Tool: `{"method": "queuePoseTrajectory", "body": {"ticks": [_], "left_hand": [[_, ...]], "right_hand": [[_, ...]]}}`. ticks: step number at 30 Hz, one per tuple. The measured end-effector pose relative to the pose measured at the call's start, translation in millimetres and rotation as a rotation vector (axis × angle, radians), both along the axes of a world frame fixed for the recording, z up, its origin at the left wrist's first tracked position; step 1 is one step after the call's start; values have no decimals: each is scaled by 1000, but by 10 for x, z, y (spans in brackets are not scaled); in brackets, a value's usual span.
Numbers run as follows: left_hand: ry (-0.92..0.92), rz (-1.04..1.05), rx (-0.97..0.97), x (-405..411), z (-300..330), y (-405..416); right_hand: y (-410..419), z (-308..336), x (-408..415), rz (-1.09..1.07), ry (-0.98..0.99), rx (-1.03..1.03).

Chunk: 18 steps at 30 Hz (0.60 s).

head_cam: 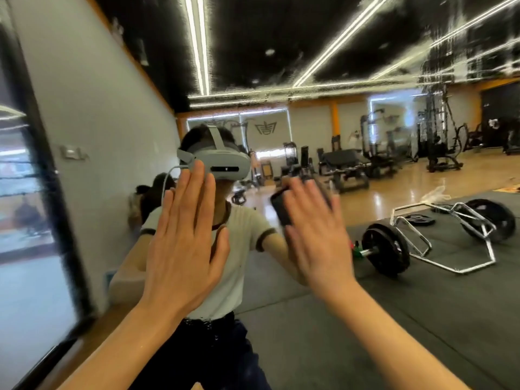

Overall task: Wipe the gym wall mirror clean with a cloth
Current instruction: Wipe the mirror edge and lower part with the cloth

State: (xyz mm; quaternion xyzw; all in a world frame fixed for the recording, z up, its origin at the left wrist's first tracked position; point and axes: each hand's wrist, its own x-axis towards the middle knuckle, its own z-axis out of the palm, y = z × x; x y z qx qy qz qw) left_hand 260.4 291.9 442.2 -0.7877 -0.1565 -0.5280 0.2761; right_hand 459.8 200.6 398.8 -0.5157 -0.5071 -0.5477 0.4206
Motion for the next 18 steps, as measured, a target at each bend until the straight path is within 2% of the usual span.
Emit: {"method": "queuePoseTrajectory", "body": {"ticks": [5,7,9,11,13,14,16,18], "left_hand": [[109,-66,39,298,-66,-207],[123,-56,26,376,-90,-221],[114,-41,32,405,-108,-193],[101,-34,51,425,-122,-169],[94,-20,75,443,-127,-158],[95,-13,82,447,-131,-152],[98,10,96,455,-130,-141],[96,30,105,461,-126,-140]], "right_hand": [[-362,-44,761,48,645,337],[-297,32,601,58,760,413],[-134,107,217,93,625,335],[17,118,-139,110,299,141],[13,169,-157,56,37,5],[-43,207,-38,38,-17,-15],[-186,228,332,40,61,16],[-364,186,768,48,303,119]]}}
